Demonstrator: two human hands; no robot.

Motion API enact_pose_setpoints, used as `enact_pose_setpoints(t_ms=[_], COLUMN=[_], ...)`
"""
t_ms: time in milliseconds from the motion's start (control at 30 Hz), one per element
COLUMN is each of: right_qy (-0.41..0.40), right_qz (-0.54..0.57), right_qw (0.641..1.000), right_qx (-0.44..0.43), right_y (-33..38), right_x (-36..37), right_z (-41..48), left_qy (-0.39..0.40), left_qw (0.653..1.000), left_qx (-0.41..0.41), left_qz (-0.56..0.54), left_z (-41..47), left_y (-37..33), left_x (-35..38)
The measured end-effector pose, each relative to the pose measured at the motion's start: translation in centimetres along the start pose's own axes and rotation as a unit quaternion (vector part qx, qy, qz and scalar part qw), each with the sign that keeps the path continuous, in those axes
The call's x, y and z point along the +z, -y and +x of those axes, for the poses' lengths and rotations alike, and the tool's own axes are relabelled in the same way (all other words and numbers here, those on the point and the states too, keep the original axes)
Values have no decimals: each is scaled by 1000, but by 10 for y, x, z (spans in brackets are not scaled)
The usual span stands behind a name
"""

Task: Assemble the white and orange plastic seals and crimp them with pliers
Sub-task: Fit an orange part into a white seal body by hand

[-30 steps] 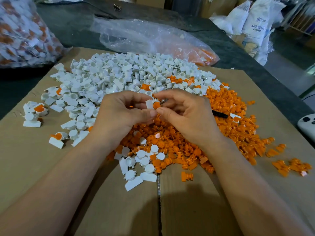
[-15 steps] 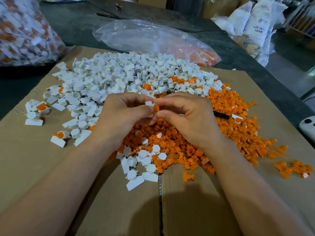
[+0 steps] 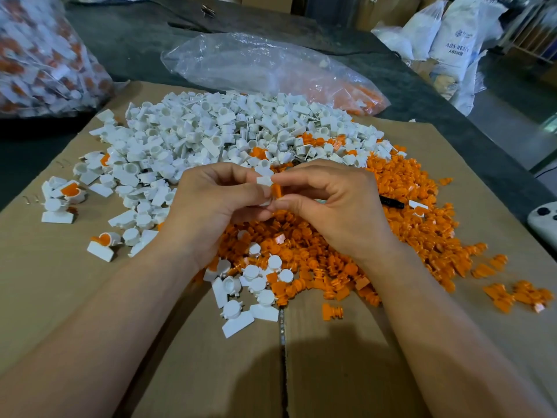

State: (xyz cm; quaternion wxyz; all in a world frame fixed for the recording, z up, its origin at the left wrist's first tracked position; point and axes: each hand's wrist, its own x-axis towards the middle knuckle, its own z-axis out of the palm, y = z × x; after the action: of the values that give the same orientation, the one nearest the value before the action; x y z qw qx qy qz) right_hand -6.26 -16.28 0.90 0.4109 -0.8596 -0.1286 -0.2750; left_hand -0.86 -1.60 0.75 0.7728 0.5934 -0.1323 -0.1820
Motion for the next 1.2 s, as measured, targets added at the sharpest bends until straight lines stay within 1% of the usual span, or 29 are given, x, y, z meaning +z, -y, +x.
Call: enact_pose_setpoints(t_ms=[233, 400, 533, 667, 833, 933, 1067, 1200], right_qy=[0, 2, 13, 17, 24, 23, 19, 15], right_qz=[-18, 6, 28, 9, 12, 10, 17, 22], right_qw=[1000, 1000, 999, 999, 999, 999, 999, 1000], right_qx=[9, 23, 36, 30, 41, 39, 34, 14], right_y=[-2, -2, -2, -4, -5, -4, -3, -1], right_x=[2, 3, 2, 2, 3, 3, 3, 4], right_z=[-1, -2, -2, -1, -1, -1, -1, -1], left_qy=[-1, -2, -3, -2, -2, -6, -13, -12], left_qw=[999, 1000, 999, 999, 998, 998, 997, 998], left_qx=[11, 0, -29, -48, -56, -60, -62, -56], left_qz=[36, 23, 13, 6, -10, -4, 34, 35], left_z=[0, 0, 0, 0, 0, 0, -1, -1], left_y=[0, 0, -1, -3, -5, -6, -5, -5], left_x=[-1, -1, -2, -2, -2, -2, -1, -2])
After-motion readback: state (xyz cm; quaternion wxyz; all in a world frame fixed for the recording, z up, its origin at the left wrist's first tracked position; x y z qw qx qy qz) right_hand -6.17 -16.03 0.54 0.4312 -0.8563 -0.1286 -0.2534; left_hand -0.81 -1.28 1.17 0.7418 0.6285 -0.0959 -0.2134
